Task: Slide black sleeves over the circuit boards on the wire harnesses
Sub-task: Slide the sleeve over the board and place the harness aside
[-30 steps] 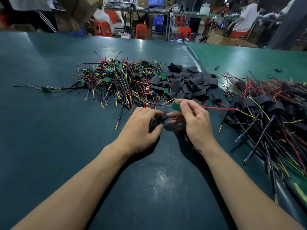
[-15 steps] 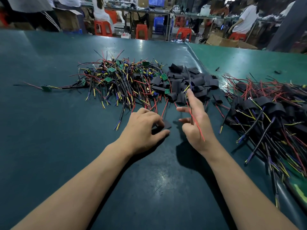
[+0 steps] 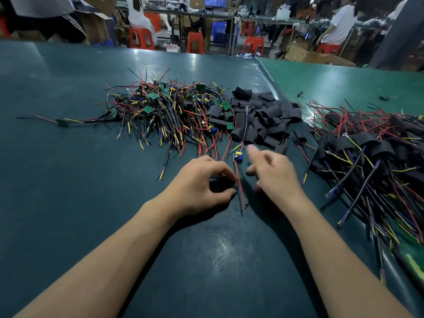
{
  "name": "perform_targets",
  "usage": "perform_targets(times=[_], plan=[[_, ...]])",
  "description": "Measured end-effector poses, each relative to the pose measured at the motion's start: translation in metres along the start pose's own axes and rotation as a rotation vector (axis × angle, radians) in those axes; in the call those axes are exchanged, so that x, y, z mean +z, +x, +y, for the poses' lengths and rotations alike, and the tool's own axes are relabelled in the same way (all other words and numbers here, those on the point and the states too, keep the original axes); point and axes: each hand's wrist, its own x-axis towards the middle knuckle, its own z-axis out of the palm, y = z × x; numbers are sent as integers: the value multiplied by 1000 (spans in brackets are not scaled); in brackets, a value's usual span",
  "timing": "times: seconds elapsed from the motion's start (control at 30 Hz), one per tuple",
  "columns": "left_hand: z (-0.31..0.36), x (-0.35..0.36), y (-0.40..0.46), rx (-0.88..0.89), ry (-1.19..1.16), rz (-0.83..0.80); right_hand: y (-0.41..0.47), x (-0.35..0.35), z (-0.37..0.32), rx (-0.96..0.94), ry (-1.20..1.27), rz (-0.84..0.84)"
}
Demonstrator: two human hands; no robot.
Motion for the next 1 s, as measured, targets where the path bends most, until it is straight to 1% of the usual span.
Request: perform_targets(times=[0.07,0.13,0.17,0.23,0.3,0.37,0.43,0.57,0.67,0.7,0.77,0.83,0.9,1.0], plan=[[1,1,0,38,-27,-39,0,9,-3,-31,-225,-45],[2,1,-1,48,-37,-40,0,14,-8,-20,-442,-28],[2,1,0,46,-42,-35,2,15,-9,7,-479,-12],[2,1,-1,34,-62,-21,4,14,-8,68,-451,-4],[3,0,-1,26,-77,-1,5,11,-5,69,-359,-27],[2,0,-1,16,-83,17,6,5,-2,70,-184,-52],[-1,-1,-1,1,-77,64,6,0,-1,93,64,-90],[-5,-1,-1,-23,-90,117,0,-9,-14,156,693,-215],[-7,0,-1,-33,-141,145,-5,-14,-22,223,954,-375],[-6,0,-1,-30,-135,148,-6,-16,-23,268,994,-446],[-6,-1,-1,-18,-116,148,-8,-17,-23,356,976,-581],[-6,0,-1,-13,-118,145,-7,-17,-22,432,903,-636],[-6,0,0,-13,-126,144,-5,-15,-20,493,866,-580],[-4,0,0,-1,-116,131,-4,-12,-20,513,869,-469]])
